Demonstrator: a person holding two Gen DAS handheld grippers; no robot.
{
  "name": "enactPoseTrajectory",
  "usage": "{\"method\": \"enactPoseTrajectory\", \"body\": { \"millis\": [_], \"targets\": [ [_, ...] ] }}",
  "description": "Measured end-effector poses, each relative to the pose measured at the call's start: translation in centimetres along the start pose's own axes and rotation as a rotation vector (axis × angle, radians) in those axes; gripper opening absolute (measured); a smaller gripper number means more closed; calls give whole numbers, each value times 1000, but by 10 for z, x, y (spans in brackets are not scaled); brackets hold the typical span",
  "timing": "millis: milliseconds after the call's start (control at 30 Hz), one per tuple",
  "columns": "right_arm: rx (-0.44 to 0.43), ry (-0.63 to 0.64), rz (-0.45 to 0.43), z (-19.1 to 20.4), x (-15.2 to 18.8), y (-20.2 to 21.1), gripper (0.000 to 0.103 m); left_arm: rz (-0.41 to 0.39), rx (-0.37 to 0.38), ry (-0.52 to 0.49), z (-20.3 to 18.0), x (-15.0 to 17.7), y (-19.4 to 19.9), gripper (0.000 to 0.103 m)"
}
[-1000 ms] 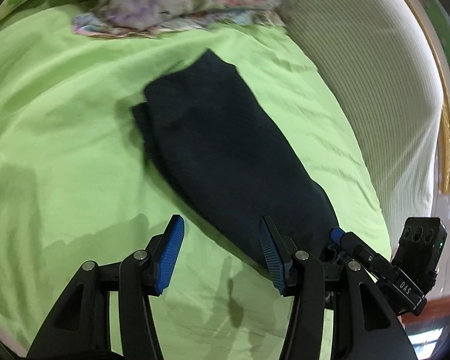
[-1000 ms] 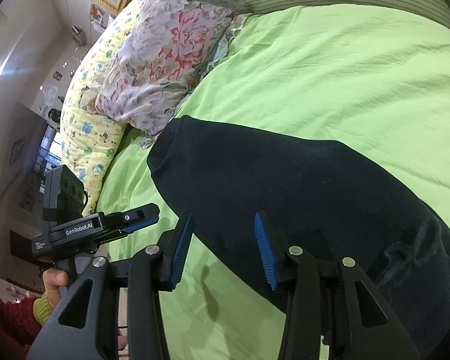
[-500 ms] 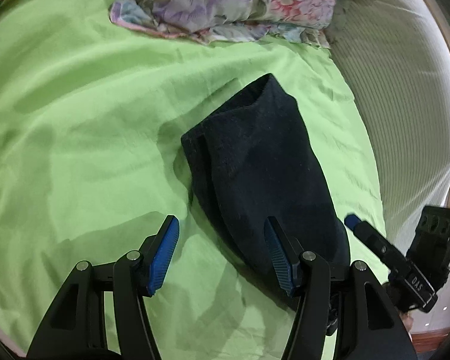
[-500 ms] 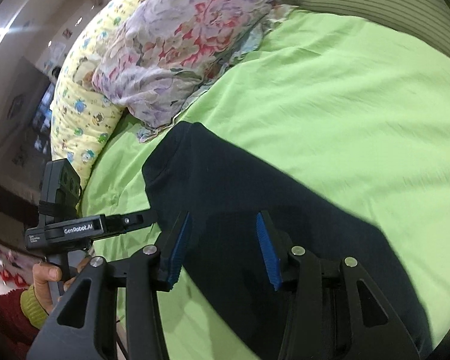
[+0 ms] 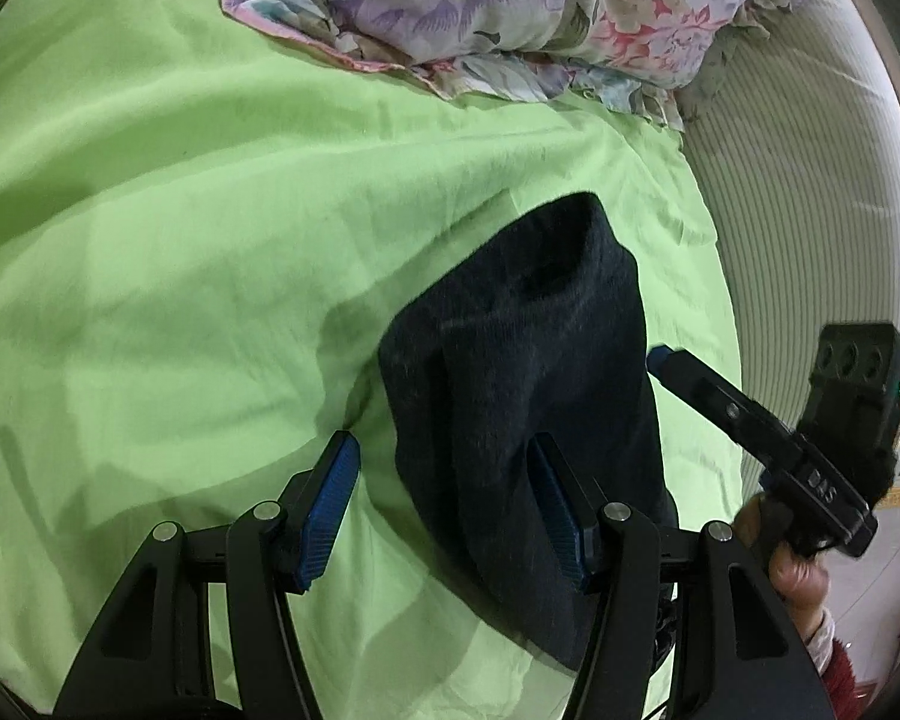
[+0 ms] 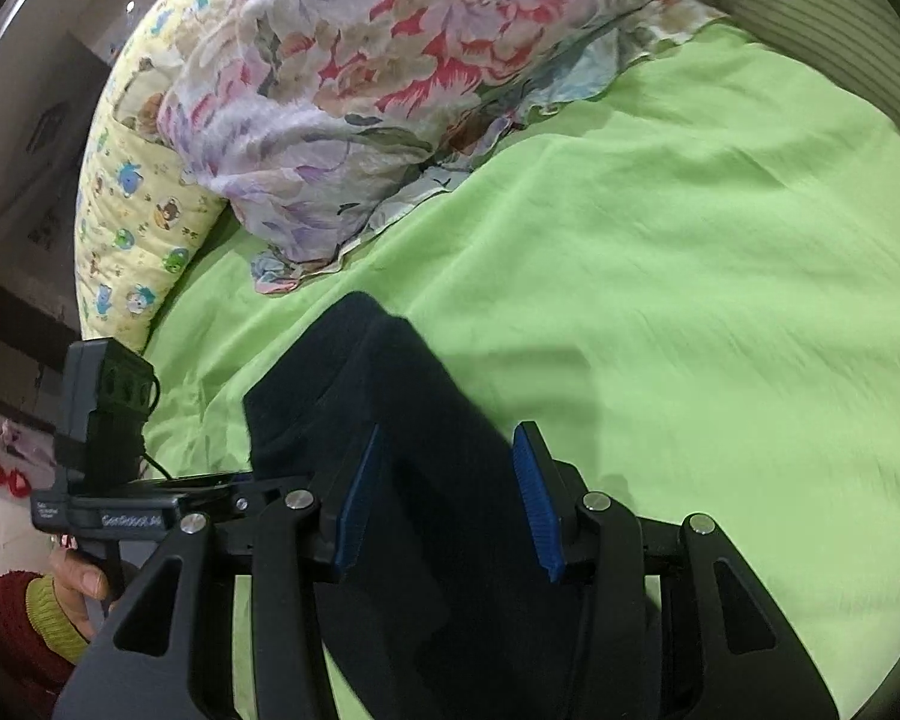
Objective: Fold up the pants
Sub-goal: 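Grasp the folded end with the left gripper while the right gripper grasps beside it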
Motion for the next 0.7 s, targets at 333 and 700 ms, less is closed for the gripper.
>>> {"method": "enactPoseTrajectory", "body": {
  "millis": [333, 700],
  "targets": [
    [-74, 29, 116, 8, -20, -38, 47, -23, 5, -14, 2, -7, -4, 42],
    [-97, 90, 83, 23, -13, -18, 23, -50, 26, -78, -20, -10, 8, 21]
  ]
}}
Point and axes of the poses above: each gripper's, at about its wrist camera, not at the fingertips, and y roughly against the way its jaws point, z to its left, x to its underside, the point moved 6 cm from there along -y, roughly the way its jaws point, and after that the axes turned 7 degrees about -y, right-handed, at the moved point
